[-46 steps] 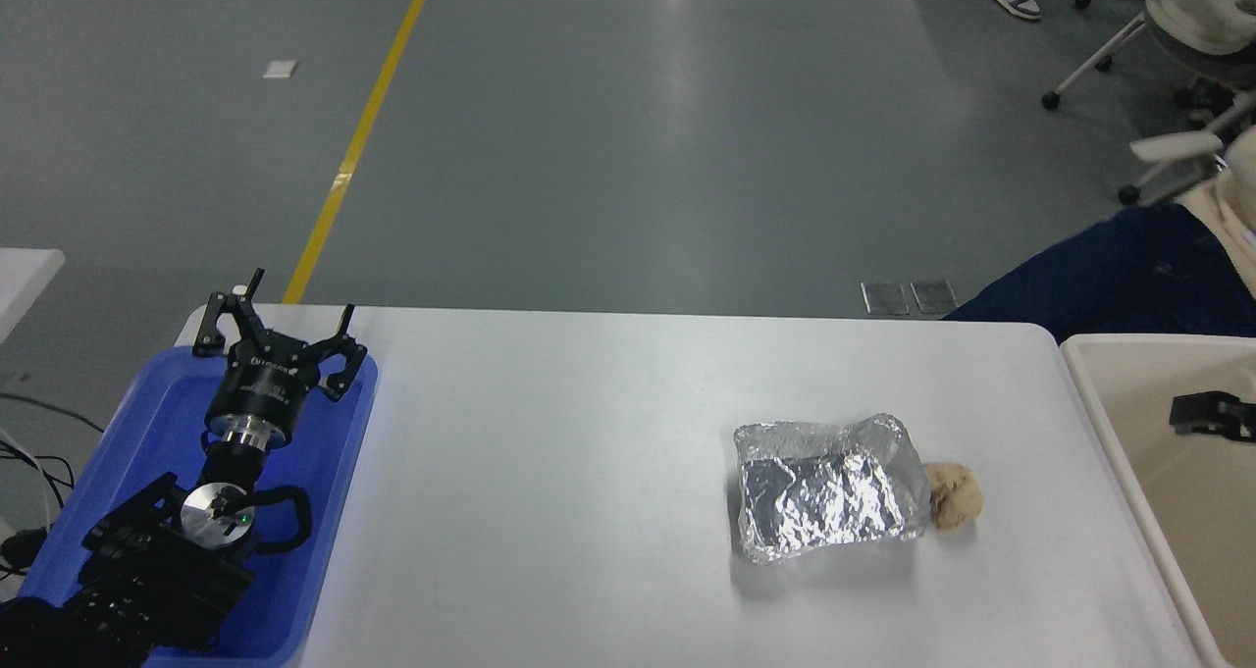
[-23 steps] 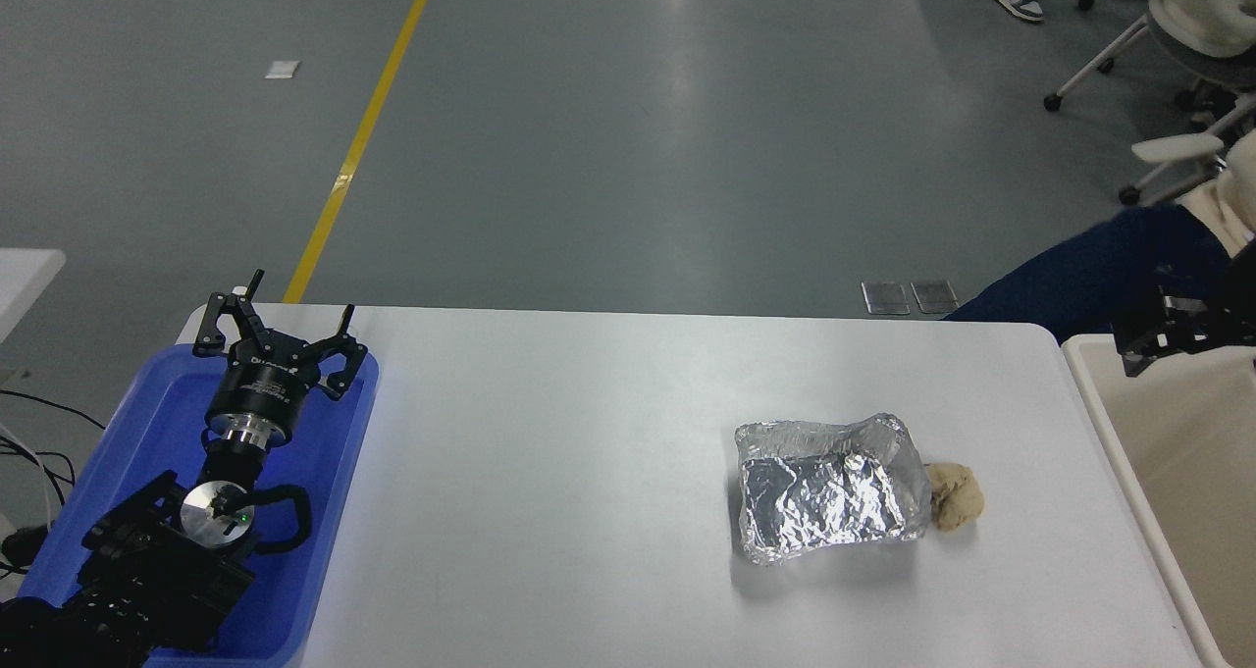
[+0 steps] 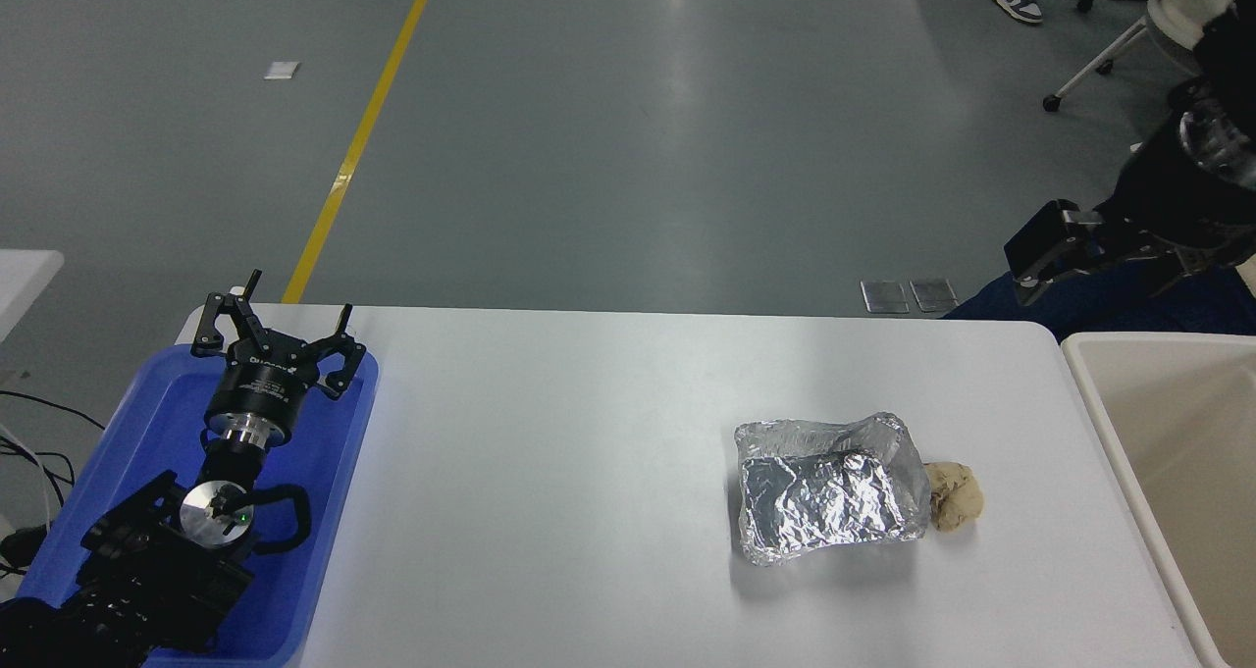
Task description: Pick up paper cup place in dustbin
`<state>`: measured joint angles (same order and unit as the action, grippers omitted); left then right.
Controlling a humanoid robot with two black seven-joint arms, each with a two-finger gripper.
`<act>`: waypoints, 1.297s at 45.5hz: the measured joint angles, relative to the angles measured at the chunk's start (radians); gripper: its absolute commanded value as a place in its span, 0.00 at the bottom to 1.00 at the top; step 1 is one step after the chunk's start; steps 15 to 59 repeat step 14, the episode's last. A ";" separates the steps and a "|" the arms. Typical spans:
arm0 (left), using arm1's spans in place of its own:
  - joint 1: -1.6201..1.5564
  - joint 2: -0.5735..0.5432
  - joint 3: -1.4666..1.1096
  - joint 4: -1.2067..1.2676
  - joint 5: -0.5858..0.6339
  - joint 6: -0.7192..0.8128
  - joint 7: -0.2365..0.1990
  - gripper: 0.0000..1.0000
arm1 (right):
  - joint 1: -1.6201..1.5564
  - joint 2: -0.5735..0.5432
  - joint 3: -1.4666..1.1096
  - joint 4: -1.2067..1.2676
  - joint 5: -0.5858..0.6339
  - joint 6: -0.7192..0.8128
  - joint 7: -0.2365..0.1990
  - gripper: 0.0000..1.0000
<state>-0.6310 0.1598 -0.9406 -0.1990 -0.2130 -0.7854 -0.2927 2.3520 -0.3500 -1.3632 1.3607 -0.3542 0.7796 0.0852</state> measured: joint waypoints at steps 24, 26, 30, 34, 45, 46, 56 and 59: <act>-0.001 0.000 0.000 0.000 0.001 0.000 0.001 1.00 | 0.017 0.018 -0.045 0.002 0.004 0.005 -0.001 1.00; -0.001 0.000 0.000 0.000 0.001 0.000 0.001 1.00 | 0.017 0.018 -0.045 0.002 0.004 0.005 -0.001 1.00; -0.001 0.000 0.000 0.000 0.001 0.000 0.001 1.00 | 0.017 0.018 -0.045 0.002 0.004 0.005 -0.001 1.00; -0.001 0.000 0.000 0.000 0.001 0.000 0.001 1.00 | 0.017 0.018 -0.045 0.002 0.004 0.005 -0.001 1.00; -0.001 0.000 0.000 0.000 0.001 0.000 0.001 1.00 | 0.017 0.018 -0.045 0.002 0.004 0.005 -0.001 1.00; -0.001 0.000 0.000 0.000 0.001 0.000 0.001 1.00 | 0.017 0.018 -0.045 0.002 0.004 0.005 -0.001 1.00; -0.001 0.000 0.000 0.000 0.001 0.000 0.001 1.00 | 0.017 0.018 -0.045 0.002 0.004 0.005 -0.001 1.00; -0.001 0.000 0.000 0.000 0.001 0.000 0.001 1.00 | 0.017 0.018 -0.045 0.002 0.004 0.005 -0.001 1.00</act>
